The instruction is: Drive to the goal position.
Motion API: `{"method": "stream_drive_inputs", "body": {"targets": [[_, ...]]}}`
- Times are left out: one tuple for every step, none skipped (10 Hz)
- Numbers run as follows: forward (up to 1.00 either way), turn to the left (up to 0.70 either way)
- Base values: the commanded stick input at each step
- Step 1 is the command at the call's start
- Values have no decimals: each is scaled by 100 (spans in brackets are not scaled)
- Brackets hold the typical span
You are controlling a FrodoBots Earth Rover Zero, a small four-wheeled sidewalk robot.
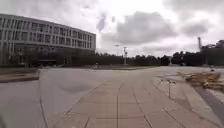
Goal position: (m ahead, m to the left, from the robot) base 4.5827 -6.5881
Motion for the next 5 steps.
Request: {"method": "stream_drive_inputs", "body": {"targets": [[70,24],[70,6],[70,0],[70,0],[70,0]]}}
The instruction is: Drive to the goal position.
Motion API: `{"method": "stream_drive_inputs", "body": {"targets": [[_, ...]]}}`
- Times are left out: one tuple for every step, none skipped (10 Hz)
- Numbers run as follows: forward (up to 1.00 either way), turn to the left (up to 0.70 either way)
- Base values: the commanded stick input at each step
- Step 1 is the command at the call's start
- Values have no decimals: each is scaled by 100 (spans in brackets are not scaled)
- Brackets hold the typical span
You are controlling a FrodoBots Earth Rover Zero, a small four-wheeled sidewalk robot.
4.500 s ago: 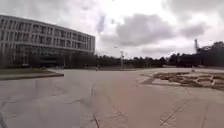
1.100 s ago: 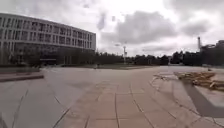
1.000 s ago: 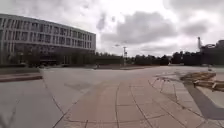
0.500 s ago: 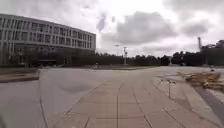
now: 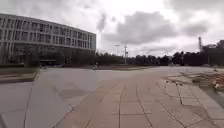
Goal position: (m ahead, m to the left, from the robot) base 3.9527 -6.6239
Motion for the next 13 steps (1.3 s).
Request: {"method": "stream_drive_inputs", "body": {"targets": [[70,0],[70,0],[70,0],[70,0],[70,0],[70,0],[70,0],[70,0],[70,0],[70,0],[70,0],[70,0],[70,0]]}}
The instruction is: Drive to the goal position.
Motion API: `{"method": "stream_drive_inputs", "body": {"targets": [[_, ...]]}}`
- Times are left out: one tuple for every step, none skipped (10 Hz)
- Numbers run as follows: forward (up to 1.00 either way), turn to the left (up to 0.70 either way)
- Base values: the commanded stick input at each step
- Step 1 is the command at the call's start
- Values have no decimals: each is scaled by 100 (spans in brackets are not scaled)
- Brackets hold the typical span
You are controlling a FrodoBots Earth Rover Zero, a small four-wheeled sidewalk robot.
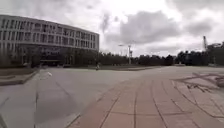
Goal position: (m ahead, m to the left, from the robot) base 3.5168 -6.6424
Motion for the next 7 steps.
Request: {"method": "stream_drive_inputs", "body": {"targets": [[70,0],[70,0],[70,6],[70,24],[70,7],[70,0],[70,0]]}}
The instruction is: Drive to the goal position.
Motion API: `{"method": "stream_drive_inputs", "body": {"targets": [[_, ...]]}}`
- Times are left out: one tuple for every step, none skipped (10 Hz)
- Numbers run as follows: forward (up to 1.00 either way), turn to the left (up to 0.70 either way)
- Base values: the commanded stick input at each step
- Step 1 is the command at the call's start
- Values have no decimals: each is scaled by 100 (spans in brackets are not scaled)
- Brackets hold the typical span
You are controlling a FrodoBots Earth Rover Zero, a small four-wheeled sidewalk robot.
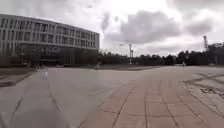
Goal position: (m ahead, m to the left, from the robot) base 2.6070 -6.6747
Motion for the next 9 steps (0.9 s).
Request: {"method": "stream_drive_inputs", "body": {"targets": [[70,4],[70,25],[70,14],[70,2],[70,0],[70,0],[70,0],[70,6],[70,12]]}}
